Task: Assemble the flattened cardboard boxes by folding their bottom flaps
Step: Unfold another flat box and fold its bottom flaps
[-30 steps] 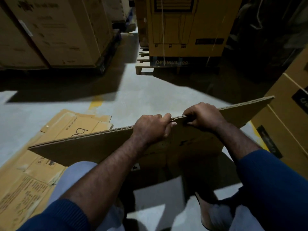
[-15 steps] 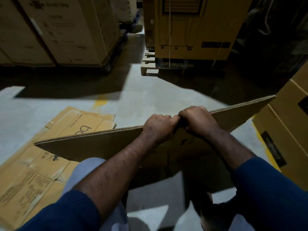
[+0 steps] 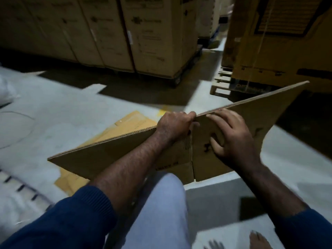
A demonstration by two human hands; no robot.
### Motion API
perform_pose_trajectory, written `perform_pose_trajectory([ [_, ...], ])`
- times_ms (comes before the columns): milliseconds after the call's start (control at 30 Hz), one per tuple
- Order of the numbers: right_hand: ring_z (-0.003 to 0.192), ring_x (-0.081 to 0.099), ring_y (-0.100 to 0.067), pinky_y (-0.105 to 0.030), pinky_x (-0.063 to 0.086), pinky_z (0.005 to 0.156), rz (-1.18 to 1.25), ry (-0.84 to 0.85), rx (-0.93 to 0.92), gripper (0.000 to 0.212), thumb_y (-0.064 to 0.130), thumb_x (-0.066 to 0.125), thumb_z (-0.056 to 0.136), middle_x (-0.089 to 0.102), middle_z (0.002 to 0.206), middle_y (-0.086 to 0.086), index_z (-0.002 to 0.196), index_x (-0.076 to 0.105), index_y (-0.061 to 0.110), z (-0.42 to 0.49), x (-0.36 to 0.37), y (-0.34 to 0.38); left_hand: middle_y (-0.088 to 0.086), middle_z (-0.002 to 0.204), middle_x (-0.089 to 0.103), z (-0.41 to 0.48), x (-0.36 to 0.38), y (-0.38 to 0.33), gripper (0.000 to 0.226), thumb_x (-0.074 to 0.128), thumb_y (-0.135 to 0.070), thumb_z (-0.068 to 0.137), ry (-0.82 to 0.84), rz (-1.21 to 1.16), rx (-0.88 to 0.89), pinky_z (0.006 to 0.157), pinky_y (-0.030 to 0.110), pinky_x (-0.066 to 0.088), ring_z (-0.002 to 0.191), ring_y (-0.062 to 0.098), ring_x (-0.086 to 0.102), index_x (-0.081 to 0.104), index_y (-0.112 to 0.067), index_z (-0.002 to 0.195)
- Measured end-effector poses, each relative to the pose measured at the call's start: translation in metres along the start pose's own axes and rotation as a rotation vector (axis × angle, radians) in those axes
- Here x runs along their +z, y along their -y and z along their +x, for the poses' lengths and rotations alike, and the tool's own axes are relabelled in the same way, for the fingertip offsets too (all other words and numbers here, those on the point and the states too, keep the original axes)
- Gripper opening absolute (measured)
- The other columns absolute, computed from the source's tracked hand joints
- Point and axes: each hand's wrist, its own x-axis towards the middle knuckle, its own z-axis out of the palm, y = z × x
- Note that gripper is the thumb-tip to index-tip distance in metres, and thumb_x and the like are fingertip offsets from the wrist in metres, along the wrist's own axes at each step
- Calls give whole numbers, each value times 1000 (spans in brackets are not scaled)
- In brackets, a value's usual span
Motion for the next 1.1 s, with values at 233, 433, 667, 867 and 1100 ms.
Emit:
perform_pose_trajectory([
  [233, 128, 54, -26, -43, 49, 107, 182, 259, -90, 53, 8, 76, 77, 65, 128, -4, 129, 68, 17, 16, 92, 60, 1, 87, 71, -25, 12, 122, 33, 45, -50, 104, 8, 200, -210, 54, 32, 38, 66, 21, 64, 62, -24, 115],
  [433, 130, 50, -24, -40, 46, 107, 99, 488, -194, 48, 20, 69, 84, 61, 132, -1, 131, 64, 24, 82, 163, 111, 1, 77, 68, -37, 14, 212, 27, 50, -42, 104, 9, 322, -290, 50, 29, 36, 53, 22, 54, 62, -19, 108],
  [667, 121, 53, -17, -35, 49, 100, 22, 590, -215, 48, 33, 68, 91, 60, 132, 3, 138, 58, 32, 101, 227, 153, 5, 73, 68, -40, 5, 284, 18, 60, -32, 99, -87, 430, -298, 52, 30, 36, 59, 25, 65, 66, -15, 100],
  [867, 126, 55, -26, -37, 49, 102, -97, 1357, -116, 45, 19, 61, 99, 54, 144, -7, 144, 53, 22, 75, 273, 137, 2, 89, 63, -104, 126, 208, 21, 56, -29, 99, 407, 209, -441, 59, 32, 45, 74, 21, 60, 64, -15, 112],
  [1100, 126, 59, -29, -43, 51, 102, -308, 1701, -289, 47, 28, 67, 99, 60, 142, -10, 140, 60, 6, 41, 287, 116, 23, 145, 49, -216, 262, 39, 67, 42, -54, 102, 1165, -539, -566, 112, 45, 35, 139, 37, 45, 52, 0, 141],
])
